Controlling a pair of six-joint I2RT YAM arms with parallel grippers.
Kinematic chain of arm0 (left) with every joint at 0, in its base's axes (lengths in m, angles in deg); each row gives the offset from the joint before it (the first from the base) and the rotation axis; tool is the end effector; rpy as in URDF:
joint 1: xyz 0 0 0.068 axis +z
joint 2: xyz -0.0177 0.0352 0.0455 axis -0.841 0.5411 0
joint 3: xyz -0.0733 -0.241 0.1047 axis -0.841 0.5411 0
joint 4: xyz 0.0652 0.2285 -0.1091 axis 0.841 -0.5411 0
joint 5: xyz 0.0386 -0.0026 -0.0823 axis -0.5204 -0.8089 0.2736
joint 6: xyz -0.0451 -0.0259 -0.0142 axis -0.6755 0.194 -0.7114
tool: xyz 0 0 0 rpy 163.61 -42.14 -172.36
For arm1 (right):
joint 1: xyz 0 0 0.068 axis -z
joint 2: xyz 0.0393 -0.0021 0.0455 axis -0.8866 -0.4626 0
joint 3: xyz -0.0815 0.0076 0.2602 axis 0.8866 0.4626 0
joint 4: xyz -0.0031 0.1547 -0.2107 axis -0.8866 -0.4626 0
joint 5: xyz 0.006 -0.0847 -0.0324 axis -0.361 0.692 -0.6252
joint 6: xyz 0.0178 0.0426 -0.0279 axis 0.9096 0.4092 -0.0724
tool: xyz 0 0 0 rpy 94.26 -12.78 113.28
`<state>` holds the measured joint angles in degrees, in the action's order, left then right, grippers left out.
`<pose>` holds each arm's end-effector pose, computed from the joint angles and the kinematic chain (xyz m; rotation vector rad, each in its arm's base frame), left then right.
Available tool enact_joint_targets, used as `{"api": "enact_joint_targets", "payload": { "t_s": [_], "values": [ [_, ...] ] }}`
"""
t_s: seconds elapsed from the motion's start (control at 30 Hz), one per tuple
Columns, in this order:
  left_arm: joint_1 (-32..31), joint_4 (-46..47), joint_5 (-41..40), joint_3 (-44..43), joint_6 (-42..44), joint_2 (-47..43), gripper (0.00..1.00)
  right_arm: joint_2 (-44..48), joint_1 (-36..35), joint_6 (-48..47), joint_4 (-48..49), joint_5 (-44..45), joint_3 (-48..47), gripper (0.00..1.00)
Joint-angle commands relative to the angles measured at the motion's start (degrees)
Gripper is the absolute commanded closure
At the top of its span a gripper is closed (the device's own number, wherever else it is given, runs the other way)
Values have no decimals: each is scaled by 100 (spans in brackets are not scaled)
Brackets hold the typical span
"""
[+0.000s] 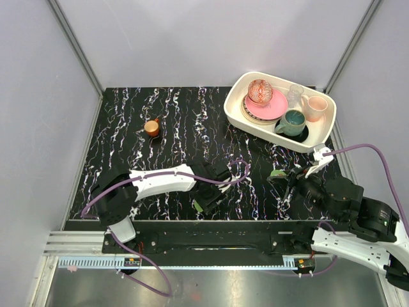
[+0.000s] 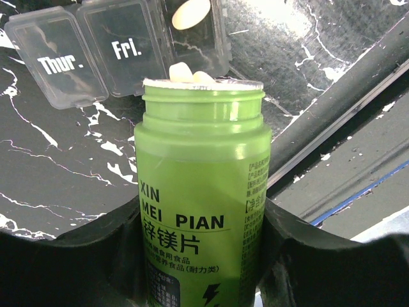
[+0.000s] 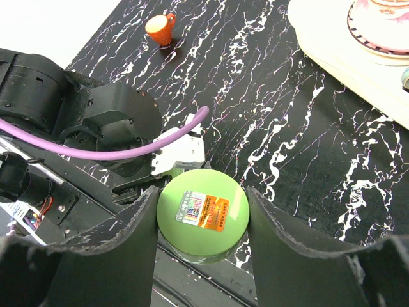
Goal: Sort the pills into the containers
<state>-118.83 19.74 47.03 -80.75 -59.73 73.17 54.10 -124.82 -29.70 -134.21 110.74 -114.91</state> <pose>0.1458 -0.2754 0.1903 1.3242 2.7087 -0.2775 0.0421 0.0469 0.3804 -0.3385 1.8418 0.6080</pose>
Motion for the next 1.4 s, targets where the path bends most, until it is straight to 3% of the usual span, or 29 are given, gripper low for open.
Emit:
{"api": "enact_joint_targets", "payload": {
  "t_s": [0.0,1.37],
  "values": [
    [23,-122,45,-303,134,76,100,73,-30,57,17,180,3,100],
    [103,-720,1,-831,336,463,100,187,-38,92,-53,188,47,100]
  ]
}}
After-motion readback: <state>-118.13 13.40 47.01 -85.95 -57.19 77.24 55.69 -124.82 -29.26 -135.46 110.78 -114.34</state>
